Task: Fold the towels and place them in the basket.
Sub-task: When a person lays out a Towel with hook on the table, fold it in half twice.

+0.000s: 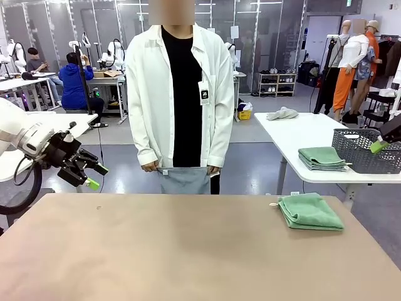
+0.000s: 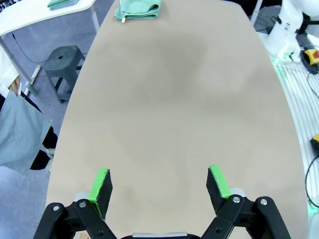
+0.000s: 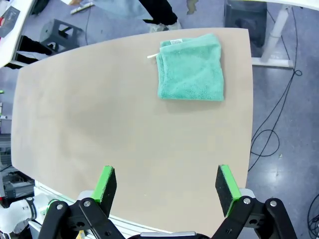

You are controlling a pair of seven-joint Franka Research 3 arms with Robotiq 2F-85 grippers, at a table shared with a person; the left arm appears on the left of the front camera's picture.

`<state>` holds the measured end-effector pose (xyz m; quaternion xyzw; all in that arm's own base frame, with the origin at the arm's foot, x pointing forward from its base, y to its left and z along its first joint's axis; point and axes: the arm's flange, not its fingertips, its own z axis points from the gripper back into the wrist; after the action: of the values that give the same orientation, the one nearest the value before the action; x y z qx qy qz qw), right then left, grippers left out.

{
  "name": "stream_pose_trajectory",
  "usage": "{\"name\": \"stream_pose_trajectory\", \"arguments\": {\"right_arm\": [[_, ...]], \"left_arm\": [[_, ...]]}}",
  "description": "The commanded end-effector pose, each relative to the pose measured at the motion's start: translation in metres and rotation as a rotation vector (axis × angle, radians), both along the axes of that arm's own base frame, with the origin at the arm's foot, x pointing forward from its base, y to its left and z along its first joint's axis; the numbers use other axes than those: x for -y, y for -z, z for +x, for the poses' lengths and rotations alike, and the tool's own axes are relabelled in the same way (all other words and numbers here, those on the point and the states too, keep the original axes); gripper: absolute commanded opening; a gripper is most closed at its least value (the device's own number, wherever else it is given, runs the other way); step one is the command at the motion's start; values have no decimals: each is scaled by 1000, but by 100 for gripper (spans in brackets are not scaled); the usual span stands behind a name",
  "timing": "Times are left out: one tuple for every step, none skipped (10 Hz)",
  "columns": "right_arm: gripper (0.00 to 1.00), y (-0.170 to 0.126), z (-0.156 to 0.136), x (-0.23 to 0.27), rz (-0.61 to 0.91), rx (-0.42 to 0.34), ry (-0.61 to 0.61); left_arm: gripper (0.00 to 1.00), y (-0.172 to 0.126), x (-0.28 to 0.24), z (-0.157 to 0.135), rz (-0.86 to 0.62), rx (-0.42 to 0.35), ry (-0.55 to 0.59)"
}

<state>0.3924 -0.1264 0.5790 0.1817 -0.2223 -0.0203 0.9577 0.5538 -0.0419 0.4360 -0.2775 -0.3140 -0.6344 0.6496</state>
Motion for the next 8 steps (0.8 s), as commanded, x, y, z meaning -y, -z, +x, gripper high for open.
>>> {"name": "stream_pose_trajectory", "arguments": {"right_arm": [[100,-2,-1,-2,12,0,3],[100,-2,-1,-2,12,0,3],[100,-2,-1,-2,12,0,3],[100,-2,-1,-2,12,0,3],[100,-2,-1,-2,12,0,3],[100,-2,-1,-2,12,0,3],[100,-2,-1,-2,12,0,3],[100,-2,-1,-2,12,0,3]], "left_arm": [[96,-1,0,0,-1,1,0],[96,-1,0,0,-1,1,0],[96,-1,0,0,-1,1,0],[96,-1,0,0,-1,1,0],[96,-1,0,0,-1,1,0],[96,-1,0,0,-1,1,0],[96,-1,0,0,-1,1,0],[96,-1,0,0,-1,1,0]]}}
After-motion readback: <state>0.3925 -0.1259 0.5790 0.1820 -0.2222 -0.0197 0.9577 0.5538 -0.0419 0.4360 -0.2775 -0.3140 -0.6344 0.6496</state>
